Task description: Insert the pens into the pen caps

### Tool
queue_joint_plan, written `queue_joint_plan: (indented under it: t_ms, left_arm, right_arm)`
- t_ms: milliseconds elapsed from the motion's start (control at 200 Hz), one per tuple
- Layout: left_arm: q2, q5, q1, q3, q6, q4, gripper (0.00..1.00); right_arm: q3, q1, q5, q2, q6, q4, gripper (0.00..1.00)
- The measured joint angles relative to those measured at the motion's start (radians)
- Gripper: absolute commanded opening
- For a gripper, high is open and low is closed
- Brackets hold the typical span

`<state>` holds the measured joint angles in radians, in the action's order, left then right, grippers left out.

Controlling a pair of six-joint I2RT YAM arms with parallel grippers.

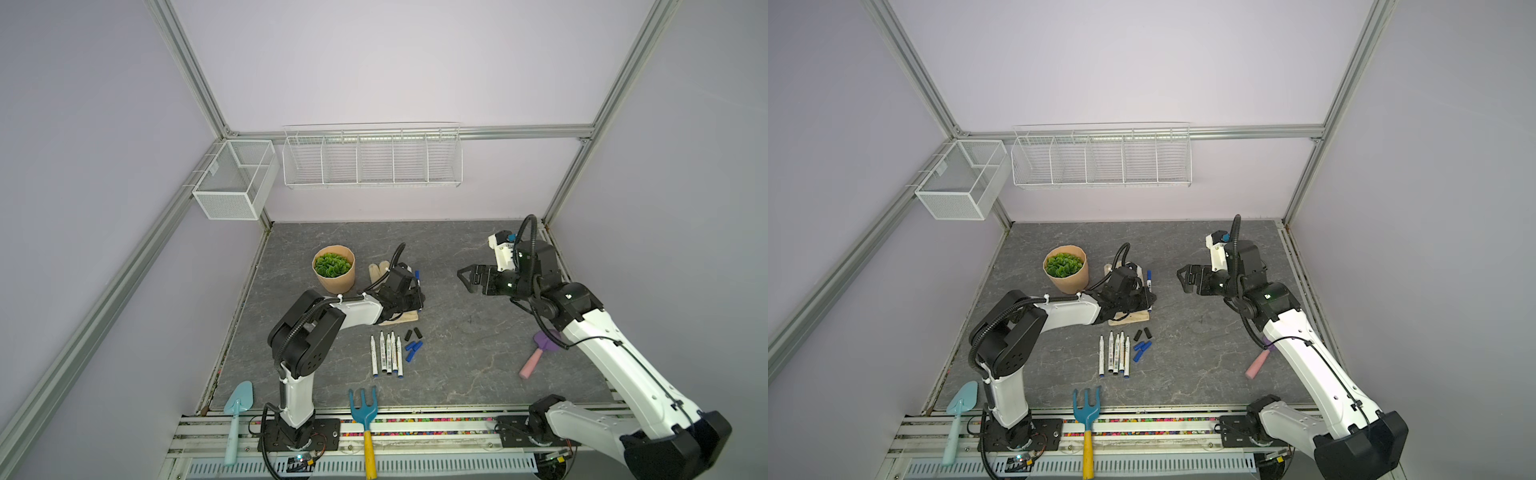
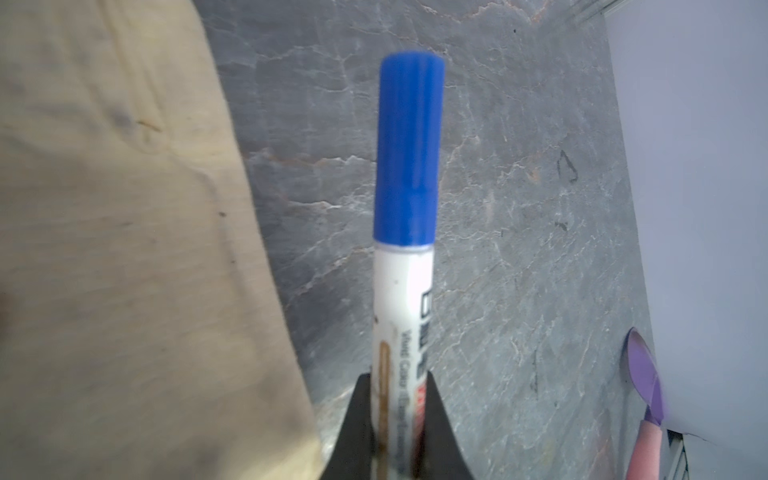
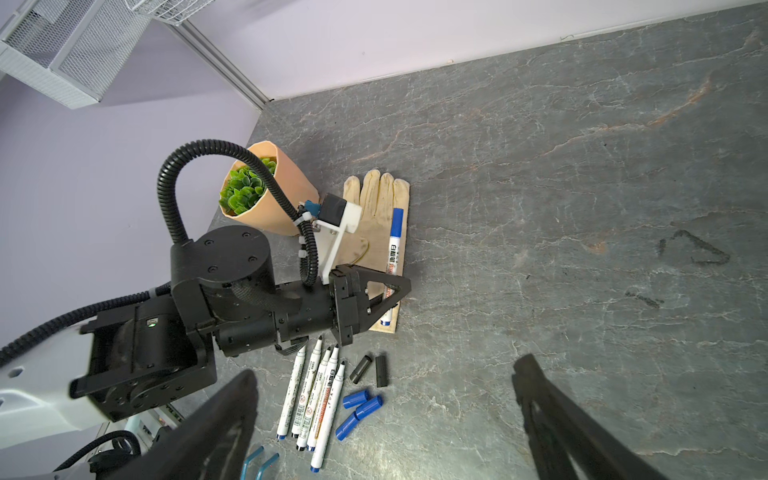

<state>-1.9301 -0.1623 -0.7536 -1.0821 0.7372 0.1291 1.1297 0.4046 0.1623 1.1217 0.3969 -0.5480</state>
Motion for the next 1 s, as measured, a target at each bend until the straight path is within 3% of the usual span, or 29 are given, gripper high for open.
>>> queue_joint_plan:
  t_ms: [355,775,915,1000]
  left_arm:
    - [-0.055,0.014,0.0,-0.029,0.032,-0.032,0.3]
    - [-0.055,0.035,-0.015,-0.061,0.03,-0.091,0.31]
    - [-0.042,0.039,-0.035,-0.061,0.011,-0.104,0.34]
    - [0.026,0.061,-0.044,-0.02,-0.006,-0.105,0.36]
  right_arm:
    - [-0.005,-0.001,-0.018,-0.006,-0.009,-0.01,0.98]
    - [-0.012,-0.001,-0.038,-0.016,-0.011,-0.01,0.97]
    - [-0.038,-0.018,-0.107,-0.01,0.02,-0.011,0.94]
    - [-0.042,-0.084,-0.156,0.06,0.075,-0.02,0.91]
